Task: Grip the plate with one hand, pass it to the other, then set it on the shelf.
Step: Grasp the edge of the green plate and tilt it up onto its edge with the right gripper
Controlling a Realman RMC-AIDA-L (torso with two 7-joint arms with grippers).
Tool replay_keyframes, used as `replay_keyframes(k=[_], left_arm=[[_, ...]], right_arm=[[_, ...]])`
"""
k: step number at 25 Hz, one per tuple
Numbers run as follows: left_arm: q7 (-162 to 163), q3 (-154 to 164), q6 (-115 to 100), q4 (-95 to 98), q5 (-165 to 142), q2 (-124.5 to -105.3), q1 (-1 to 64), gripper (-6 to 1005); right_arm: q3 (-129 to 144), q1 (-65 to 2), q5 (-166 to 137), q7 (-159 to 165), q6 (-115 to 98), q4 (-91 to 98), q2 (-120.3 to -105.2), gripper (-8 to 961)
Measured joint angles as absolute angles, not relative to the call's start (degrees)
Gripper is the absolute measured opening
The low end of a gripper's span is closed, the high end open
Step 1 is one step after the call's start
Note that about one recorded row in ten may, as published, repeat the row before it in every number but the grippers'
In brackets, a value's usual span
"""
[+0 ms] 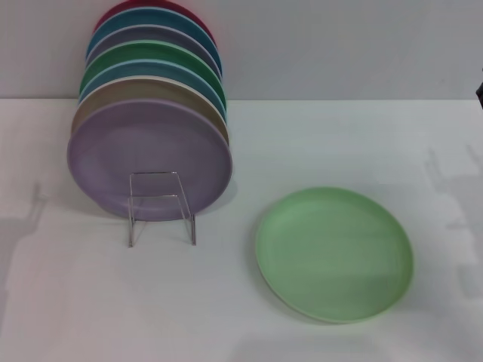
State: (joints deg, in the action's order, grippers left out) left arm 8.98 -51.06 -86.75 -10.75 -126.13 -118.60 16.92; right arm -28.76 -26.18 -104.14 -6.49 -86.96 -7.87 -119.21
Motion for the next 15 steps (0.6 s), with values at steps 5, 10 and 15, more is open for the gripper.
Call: replay_keyframes(k=[5, 10, 15], left_arm=[[8.96, -50.89, -86.41, -10.64, -126.11, -118.64, 16.87, 825], [8.96, -50.78, -86.35, -10.65, -126.12, -118.74, 16.87, 824], [8.96, -50.68, -86.24, -10.77, -126.13, -118.74, 16.86, 823]], right_arm=[[-31.37, -25.08, -103.97, -19.50, -87.08, -10.42, -119.43, 676], [-32.35, -24.48, -103.97, -20.97, -87.02, -11.84, -119.26, 676], [-33.03, -24.97, -103.97, -21.07, -85.45, -14.93, -119.14, 675]])
